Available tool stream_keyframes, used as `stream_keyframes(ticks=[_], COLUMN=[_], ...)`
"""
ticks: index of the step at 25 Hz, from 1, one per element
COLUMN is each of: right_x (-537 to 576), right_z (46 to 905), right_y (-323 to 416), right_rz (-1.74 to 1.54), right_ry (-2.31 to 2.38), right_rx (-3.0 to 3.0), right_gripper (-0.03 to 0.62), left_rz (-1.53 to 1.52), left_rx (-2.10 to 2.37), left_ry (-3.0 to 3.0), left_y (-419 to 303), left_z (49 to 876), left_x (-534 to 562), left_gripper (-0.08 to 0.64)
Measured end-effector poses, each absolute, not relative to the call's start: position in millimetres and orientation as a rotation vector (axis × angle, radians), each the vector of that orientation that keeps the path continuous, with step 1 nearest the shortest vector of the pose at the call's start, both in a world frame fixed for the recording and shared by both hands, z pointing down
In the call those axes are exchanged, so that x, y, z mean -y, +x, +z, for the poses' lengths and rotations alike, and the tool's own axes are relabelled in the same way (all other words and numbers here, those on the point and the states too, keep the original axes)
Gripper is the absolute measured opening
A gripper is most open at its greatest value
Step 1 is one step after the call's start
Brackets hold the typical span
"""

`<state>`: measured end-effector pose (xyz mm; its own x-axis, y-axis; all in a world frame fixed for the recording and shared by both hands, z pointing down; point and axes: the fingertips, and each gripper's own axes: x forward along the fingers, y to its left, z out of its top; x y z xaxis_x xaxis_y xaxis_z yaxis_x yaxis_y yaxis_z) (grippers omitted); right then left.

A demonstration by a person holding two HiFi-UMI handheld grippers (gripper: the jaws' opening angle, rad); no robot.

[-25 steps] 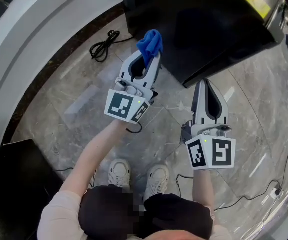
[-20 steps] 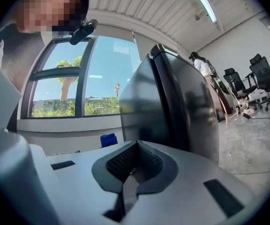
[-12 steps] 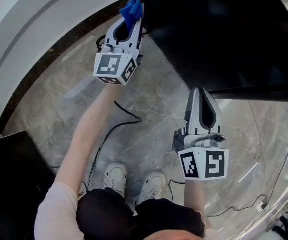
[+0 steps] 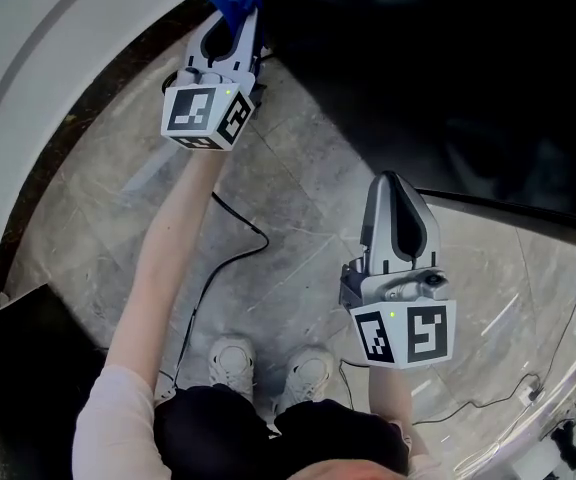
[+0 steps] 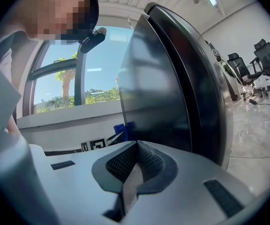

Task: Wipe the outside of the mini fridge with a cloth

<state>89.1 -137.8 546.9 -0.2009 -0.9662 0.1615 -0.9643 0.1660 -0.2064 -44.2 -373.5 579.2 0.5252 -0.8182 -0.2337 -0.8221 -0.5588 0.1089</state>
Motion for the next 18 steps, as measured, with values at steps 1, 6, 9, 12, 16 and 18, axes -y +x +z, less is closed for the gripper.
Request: stream_keyframes(ticks=[1, 6, 9, 12, 16, 18], right_x=[139.3, 142.9, 142.1, 140.2, 136.6, 134.8], right_z=[547.7, 548.7, 547.3, 543.6, 536.9, 535.4], right_y=[88.6, 81.1, 80.5, 79.7, 78.1, 80.6], right_rz=[-0.416, -0.415, -0.414, -0.406, -0.386, -0.383], right_ry=[-1.981, -1.970, -1.965, -1.960, -1.952, -1.956], right_rx=[-2.395, -2.414, -2.414, -2.412, -2.413, -2.408], right_gripper=[0.012, 0.012, 0.012, 0.012, 0.012, 0.012], left_rz=[0.405, 0.405, 0.361, 0.363, 0.394, 0.408], left_rx=[-1.449, -1.402, -1.350, -1.319, -1.265, -1.238], left_ry=[-2.732, -2.739, -2.736, -2.753, -2.775, -2.783], left_y=[-40.2, -31.8, -23.8, -16.2, -3.3, 5.4], left_z=[577.5, 574.8, 574.1, 572.4, 568.0, 566.0], left_x=[373.3, 369.1, 361.4, 350.5, 329.2, 316.6], left_gripper=[0.060, 0.060, 0.060, 0.060, 0.060, 0.060])
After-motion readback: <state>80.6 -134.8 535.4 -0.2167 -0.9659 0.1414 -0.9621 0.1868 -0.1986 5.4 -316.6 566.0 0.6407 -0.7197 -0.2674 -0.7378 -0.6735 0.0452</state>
